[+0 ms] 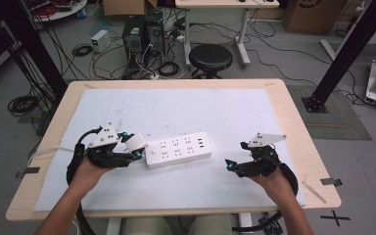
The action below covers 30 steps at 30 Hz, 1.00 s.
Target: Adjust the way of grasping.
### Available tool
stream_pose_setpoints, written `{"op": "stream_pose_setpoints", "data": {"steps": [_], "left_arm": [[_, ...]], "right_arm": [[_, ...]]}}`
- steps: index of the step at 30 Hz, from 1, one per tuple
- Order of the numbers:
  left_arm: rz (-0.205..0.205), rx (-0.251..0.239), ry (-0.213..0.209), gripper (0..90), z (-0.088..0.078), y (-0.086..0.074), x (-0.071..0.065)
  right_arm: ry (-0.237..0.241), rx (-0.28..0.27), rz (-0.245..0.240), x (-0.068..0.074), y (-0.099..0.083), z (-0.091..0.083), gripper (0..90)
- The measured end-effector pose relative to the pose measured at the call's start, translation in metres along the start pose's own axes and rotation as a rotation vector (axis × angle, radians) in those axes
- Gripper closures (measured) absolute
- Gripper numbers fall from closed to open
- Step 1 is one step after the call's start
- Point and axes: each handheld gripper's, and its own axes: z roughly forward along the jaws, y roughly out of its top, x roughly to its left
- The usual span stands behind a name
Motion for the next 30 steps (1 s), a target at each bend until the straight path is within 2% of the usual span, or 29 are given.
{"op": "stream_pose_setpoints", "data": {"steps": [1, 2, 3, 8, 17, 18, 21, 22, 24, 30], "left_arm": [[0.0, 0.0, 0.0, 42.5, 0.0, 0.0, 0.0], [0.025, 0.002, -0.017, 42.5, 0.003, 0.0, -0.005], [0.025, 0.002, -0.017, 42.5, 0.003, 0.0, -0.005], [0.09, 0.007, -0.05, 42.5, 0.008, 0.003, -0.014], [0.13, 0.001, -0.076, 42.5, 0.013, 0.004, -0.021], [0.167, 0.004, -0.095, 42.5, 0.015, 0.005, -0.023], [0.182, 0.004, -0.106, 42.5, 0.016, 0.005, -0.023], [0.239, 0.007, -0.135, 42.5, 0.019, 0.005, -0.027], [0.267, 0.012, -0.15, 42.5, 0.022, 0.004, -0.03], [0.294, 0.003, -0.173, 42.5, 0.027, 0.005, -0.033]], "right_arm": [[0.0, 0.0, 0.0, 0.0, 0.0, 0.0, 15.4], [0.014, 0.002, 0.001, 0.001, 0.001, 0.001, 15.4], [0.014, 0.002, 0.001, 0.001, 0.001, 0.001, 15.4], [0.046, 0.007, 0.011, 0.005, 0.004, 0.006, 15.5], [0.086, 0.009, 0.033, 0.012, 0.008, 0.011, 15.5], [0.111, 0.012, 0.047, 0.015, 0.01, 0.014, 15.5], [0.118, 0.009, 0.051, 0.016, 0.011, 0.014, 15.5], [0.152, 0.004, 0.067, 0.019, 0.014, 0.017, 15.4], [0.176, 0.001, 0.079, 0.021, 0.015, 0.019, 15.5], [0.23, 0.009, 0.089, 0.028, 0.02, 0.026, 15.5]]}}
